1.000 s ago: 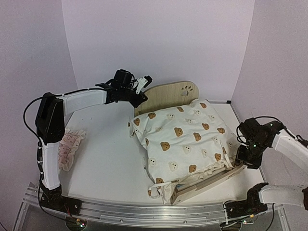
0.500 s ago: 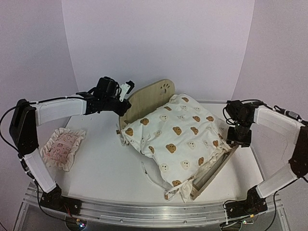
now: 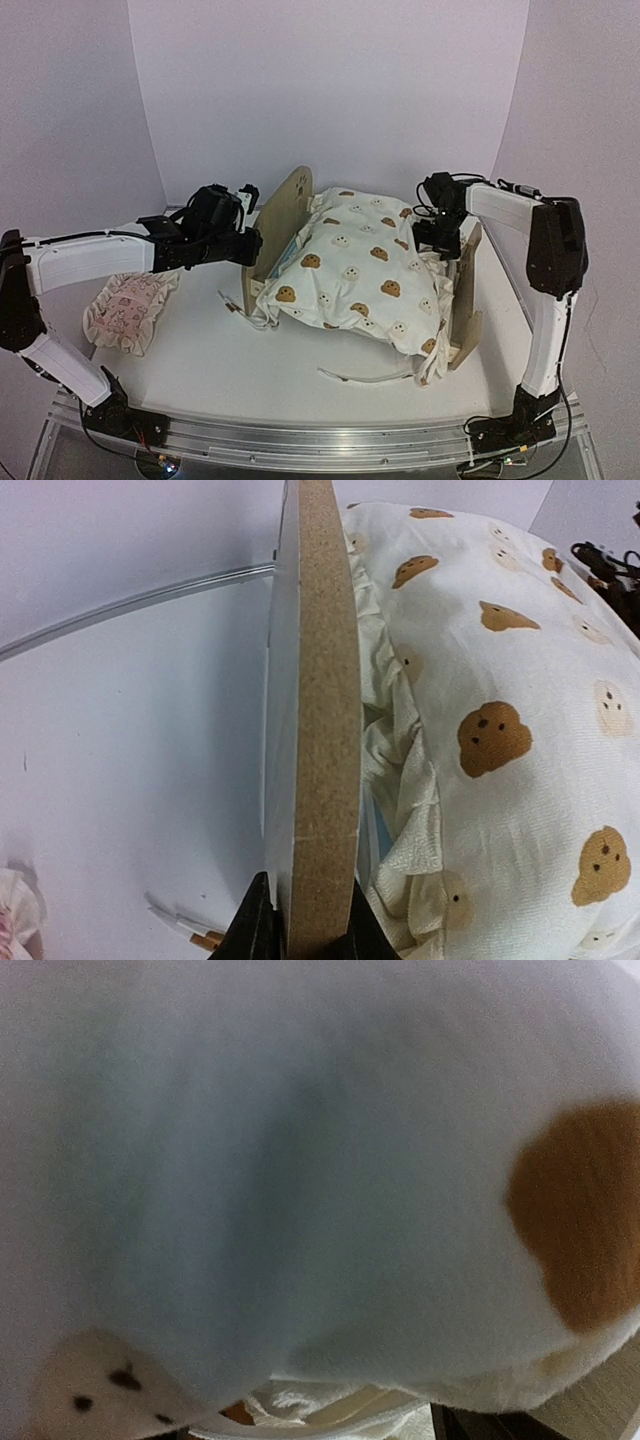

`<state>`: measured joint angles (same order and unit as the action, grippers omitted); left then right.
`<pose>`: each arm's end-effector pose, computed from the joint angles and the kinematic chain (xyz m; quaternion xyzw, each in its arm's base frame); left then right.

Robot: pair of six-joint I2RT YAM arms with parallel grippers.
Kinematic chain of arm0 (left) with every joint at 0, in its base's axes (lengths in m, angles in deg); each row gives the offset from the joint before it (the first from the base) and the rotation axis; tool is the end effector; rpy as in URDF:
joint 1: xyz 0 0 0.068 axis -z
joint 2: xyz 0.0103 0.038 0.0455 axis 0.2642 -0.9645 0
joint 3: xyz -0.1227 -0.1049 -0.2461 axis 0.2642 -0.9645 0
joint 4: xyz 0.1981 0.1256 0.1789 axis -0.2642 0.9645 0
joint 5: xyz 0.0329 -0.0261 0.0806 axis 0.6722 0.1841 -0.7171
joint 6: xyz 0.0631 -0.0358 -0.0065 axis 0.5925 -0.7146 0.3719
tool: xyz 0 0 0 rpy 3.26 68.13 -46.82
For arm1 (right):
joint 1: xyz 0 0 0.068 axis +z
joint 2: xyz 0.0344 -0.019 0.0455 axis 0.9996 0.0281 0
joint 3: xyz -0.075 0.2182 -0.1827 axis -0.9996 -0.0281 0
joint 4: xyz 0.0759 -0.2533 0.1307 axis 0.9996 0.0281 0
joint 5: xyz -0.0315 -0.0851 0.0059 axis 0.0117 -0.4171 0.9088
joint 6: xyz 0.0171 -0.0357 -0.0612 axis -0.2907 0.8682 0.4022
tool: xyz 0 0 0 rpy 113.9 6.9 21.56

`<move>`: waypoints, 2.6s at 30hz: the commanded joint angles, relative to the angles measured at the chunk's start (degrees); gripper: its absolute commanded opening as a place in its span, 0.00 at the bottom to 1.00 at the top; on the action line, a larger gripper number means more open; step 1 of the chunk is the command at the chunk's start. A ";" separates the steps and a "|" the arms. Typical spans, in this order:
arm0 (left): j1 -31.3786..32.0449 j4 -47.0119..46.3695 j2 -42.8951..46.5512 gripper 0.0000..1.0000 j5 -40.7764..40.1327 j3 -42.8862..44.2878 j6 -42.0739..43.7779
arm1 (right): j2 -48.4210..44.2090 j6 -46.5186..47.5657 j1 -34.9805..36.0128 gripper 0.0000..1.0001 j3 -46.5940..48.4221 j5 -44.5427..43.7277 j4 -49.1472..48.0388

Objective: Set up the pet bed

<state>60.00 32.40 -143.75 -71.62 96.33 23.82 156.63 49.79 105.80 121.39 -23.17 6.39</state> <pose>0.2830 -0.2593 0.2769 0.1782 0.8667 -0.1297 0.4476 0.4676 0.1379 0.2052 0.0844 0.9729 0.0139 0.2149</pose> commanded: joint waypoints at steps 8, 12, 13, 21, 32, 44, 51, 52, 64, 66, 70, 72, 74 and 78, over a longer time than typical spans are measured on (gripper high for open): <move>7.21 6.71 3.32 0.40 4.62 -11.65 -19.35 | 3.70 5.96 0.26 0.98 13.38 9.15 -3.29; 7.61 6.10 5.22 0.65 4.34 -10.96 -18.17 | -2.15 7.90 0.26 0.98 11.22 8.38 -3.29; 7.62 6.12 5.71 0.73 4.24 -10.58 -17.74 | -3.77 8.14 0.26 0.98 10.78 8.14 -3.29; 7.70 10.51 6.33 0.93 2.88 -4.94 -15.31 | -16.37 9.73 0.26 0.98 3.89 4.24 -3.20; 7.71 17.31 7.90 0.82 1.99 -0.83 -12.85 | -36.78 7.48 1.95 0.98 -13.88 19.26 -4.73; 7.70 12.93 6.77 0.56 -0.31 -2.31 -11.20 | -33.13 19.70 34.01 0.93 -12.32 15.80 -8.03; 7.71 10.91 8.13 0.21 -1.72 -3.47 -10.74 | -19.29 18.99 43.37 0.82 -2.01 4.70 -7.69; 7.70 10.83 8.30 0.21 -1.75 -3.62 -10.73 | -17.41 16.43 43.52 0.79 -0.47 2.92 -7.69; 7.71 9.13 12.26 0.28 0.03 -6.69 -11.21 | -2.44 1.39 47.82 0.79 7.39 -13.87 -7.34; 7.70 9.05 12.17 0.28 0.20 -6.99 -11.20 | -0.91 0.45 47.82 0.77 8.12 -14.64 -7.30; 7.71 8.43 12.24 0.28 0.71 -8.00 -11.20 | 1.70 -0.44 47.87 0.71 8.49 -16.56 -7.16; 7.70 7.95 12.52 0.28 1.06 -8.56 -11.20 | 2.68 -0.34 47.87 0.66 8.37 -17.32 -7.15; 7.70 7.70 12.70 0.28 1.13 -8.96 -11.12 | 3.24 -0.09 47.84 0.55 8.07 -18.70 -7.15; 7.71 7.59 12.83 0.28 1.16 -9.15 -10.82 | 3.55 0.48 47.84 0.37 7.35 -20.51 -7.19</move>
<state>67.50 42.12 -132.81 -70.87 87.16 12.62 159.09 50.58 153.78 127.83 -40.30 -1.01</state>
